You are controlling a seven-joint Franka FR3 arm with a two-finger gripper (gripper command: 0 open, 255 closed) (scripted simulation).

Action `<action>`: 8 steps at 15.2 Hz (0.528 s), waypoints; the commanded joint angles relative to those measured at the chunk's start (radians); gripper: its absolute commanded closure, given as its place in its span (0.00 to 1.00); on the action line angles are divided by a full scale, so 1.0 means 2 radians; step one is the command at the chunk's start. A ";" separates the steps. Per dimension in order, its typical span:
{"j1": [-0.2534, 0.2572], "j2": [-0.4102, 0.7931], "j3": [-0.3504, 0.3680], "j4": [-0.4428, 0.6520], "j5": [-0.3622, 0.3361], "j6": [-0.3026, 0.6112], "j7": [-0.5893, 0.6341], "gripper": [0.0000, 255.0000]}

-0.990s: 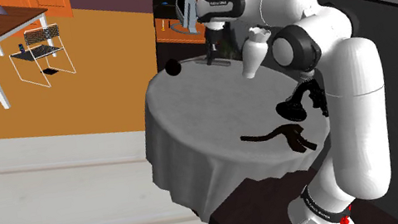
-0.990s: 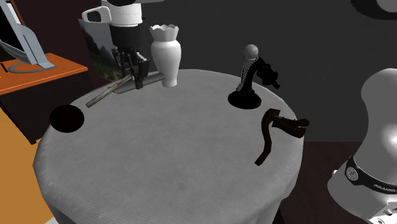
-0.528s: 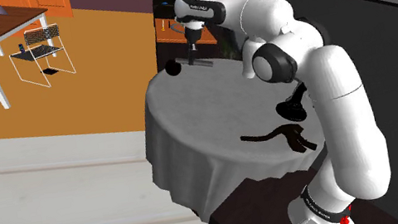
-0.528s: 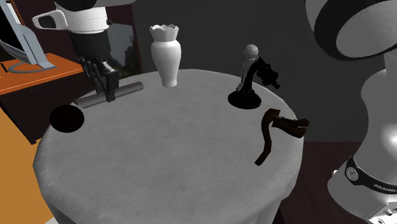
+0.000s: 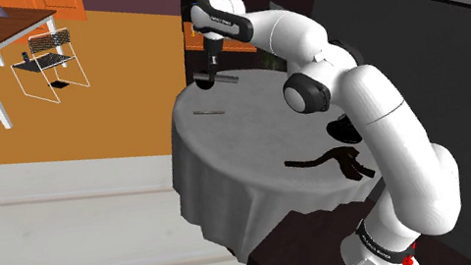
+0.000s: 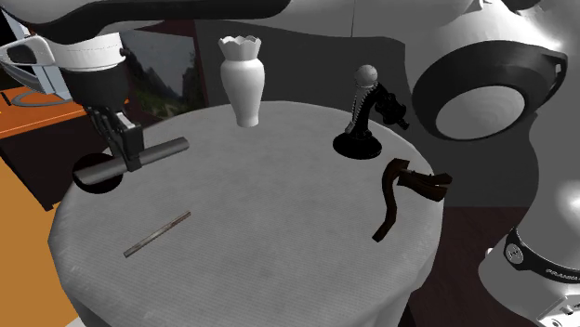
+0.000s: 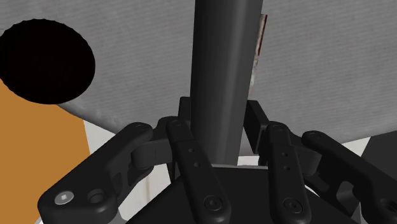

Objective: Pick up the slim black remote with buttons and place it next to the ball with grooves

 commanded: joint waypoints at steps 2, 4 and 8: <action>0.011 -0.010 -0.002 -0.043 -0.001 0.030 -0.006 1.00; 0.016 -0.013 -0.003 -0.063 -0.001 0.046 -0.008 1.00; 0.024 -0.016 -0.003 -0.097 0.001 0.075 -0.012 1.00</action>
